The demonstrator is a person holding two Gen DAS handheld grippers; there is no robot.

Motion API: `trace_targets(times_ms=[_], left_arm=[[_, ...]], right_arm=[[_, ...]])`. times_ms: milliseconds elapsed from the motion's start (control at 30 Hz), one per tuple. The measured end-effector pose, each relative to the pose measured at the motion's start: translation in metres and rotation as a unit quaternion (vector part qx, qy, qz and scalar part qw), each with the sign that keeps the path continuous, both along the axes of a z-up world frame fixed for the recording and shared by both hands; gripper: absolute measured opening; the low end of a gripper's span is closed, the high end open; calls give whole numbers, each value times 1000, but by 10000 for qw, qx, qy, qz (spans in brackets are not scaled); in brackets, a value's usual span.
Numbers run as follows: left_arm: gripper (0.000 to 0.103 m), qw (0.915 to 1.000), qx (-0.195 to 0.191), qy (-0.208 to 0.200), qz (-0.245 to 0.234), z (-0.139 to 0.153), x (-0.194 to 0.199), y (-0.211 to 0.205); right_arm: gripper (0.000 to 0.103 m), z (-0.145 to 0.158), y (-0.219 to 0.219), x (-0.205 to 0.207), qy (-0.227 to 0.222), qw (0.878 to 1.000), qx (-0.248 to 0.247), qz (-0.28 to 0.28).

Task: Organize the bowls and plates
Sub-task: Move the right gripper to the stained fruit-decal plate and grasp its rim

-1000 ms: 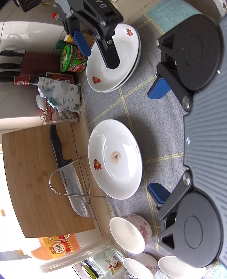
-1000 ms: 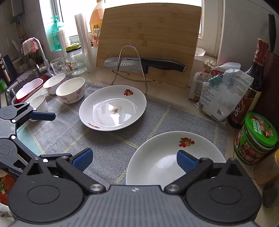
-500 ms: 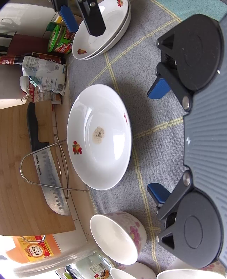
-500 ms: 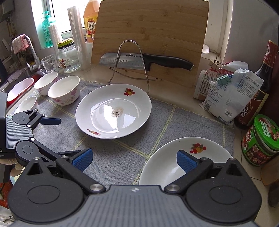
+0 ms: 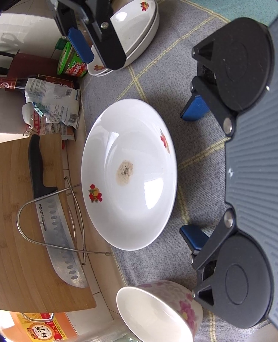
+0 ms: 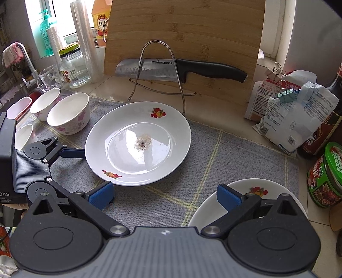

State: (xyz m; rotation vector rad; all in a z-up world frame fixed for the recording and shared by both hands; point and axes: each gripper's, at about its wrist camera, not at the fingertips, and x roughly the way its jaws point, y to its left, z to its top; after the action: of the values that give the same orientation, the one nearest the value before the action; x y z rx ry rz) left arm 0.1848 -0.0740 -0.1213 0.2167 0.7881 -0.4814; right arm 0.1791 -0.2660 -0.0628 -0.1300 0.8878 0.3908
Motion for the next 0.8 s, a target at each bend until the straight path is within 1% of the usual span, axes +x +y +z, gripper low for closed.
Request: trace_targets(times_ms=[133,433,633,800], left_arm=[[103,9999,-34,-70,-76,-1,4,0],[103,9999,-68,-111,-64,-2,11,-2],[103,9999,-75,-118,-37,-3,11,-2],[103,9998,-87,-152,-55,-3,9,-1]], right_arm=[[103,-3,5,15,90,9999,48,93],[103,-13,15,62,317,9988,73,377],[103,-25,15,99,636,9963,250,516],[103,-37,16,122,995,9920,425,643]])
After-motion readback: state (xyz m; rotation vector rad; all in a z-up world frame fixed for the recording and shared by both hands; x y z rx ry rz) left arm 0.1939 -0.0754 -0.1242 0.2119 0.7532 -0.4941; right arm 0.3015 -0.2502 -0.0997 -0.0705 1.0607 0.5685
